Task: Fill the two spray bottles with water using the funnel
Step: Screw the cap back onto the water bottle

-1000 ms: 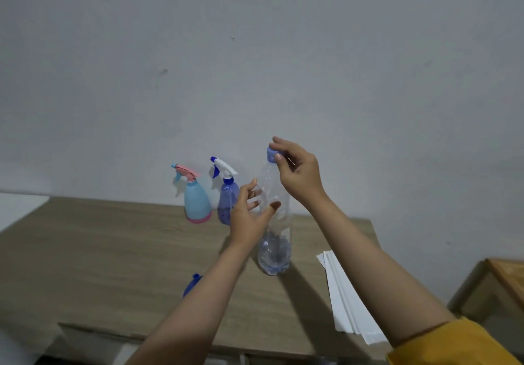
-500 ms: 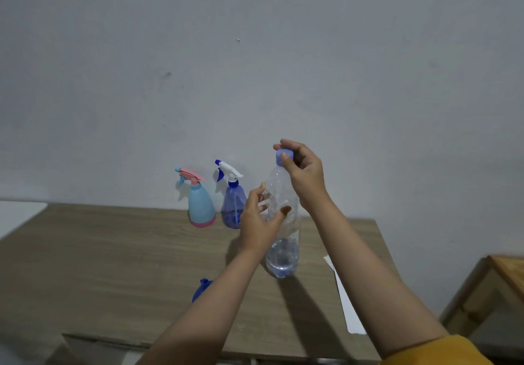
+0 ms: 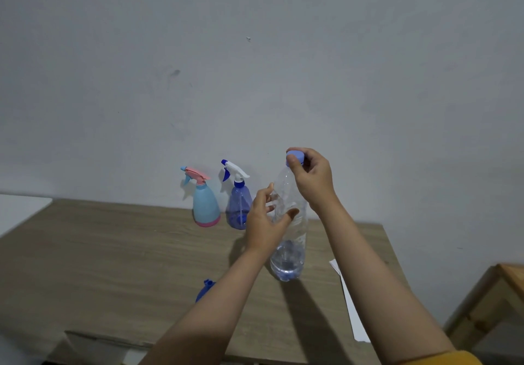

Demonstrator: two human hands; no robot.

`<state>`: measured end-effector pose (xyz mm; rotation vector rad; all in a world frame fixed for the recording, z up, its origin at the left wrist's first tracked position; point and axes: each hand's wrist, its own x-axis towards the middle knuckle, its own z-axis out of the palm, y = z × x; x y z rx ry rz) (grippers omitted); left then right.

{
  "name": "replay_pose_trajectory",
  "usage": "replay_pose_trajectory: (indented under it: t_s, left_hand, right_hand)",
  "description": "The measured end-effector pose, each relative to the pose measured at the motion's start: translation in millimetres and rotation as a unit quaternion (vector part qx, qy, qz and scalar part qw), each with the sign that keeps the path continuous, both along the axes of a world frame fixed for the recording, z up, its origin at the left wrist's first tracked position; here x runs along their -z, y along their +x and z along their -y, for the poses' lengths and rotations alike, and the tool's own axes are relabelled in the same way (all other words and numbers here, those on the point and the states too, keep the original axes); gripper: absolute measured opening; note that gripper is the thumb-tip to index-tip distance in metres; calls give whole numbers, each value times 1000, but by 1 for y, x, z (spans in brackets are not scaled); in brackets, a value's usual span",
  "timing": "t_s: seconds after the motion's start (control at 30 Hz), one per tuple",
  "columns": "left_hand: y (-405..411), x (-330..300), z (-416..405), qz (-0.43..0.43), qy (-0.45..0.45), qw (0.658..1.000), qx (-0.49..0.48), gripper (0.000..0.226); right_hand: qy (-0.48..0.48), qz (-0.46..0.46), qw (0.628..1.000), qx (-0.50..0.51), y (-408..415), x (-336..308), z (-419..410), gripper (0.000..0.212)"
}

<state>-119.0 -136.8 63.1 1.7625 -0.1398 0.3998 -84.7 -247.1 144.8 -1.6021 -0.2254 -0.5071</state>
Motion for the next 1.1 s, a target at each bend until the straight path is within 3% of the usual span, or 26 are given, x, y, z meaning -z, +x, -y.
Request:
replay_pose_trajectory:
  t_s: [0.4,0.77,0.93,1.0,1.1]
  left_hand:
    - [-2,-3,0,9,38,999,-1,70]
    - [-7,-17,-14,-27,97,994,49,76]
    - [-17,3,-59,-67,183,979,63,87]
    - [-28,23,-85,-105,183,976,43,91]
    - [-47,57,-122,-187,173,967,9,113]
  right_hand:
    - [66,-26,995,70,-6,1,-11,36]
    - [22,8,998,63,-12,11,-4,36]
    - [-27,-9,998,61,-28,47,4,64]
    - [-45,-28,997,57,-36,70,5,77]
    - [-49,-72,994,63,-44,103,3,94]
